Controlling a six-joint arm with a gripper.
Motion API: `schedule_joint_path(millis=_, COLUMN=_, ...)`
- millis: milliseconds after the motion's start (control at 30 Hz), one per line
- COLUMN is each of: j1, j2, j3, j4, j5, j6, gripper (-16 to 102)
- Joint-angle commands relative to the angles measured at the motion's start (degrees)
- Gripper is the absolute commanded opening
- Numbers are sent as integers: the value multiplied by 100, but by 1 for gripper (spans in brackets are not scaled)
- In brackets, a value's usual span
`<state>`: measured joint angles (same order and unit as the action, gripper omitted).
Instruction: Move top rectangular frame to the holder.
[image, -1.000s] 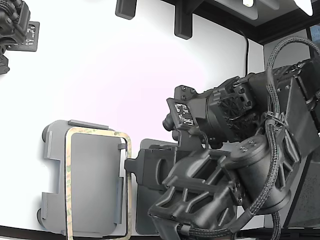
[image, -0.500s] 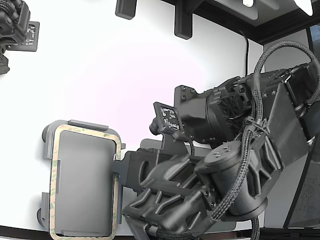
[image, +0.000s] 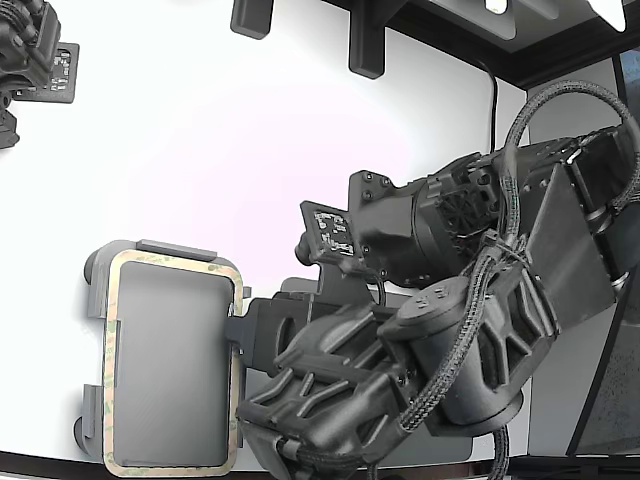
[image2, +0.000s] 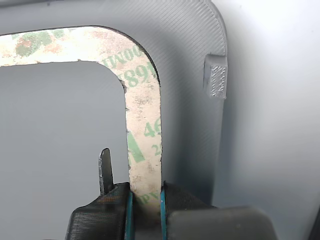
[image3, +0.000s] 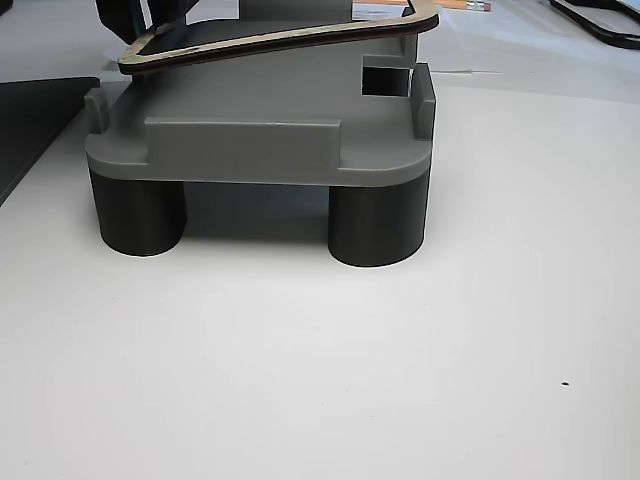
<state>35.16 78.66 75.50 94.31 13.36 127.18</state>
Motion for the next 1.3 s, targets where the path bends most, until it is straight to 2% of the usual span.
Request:
schedule_joint_path(millis=0, j1=-97, j2=105, j3=-79, j4=53, j5=9, j6=9, gripper=-11)
schedule_joint_path(millis=1267, j1=-229, j2=26, j3=88, j4=0, j5=-202, j6=97, gripper=-11)
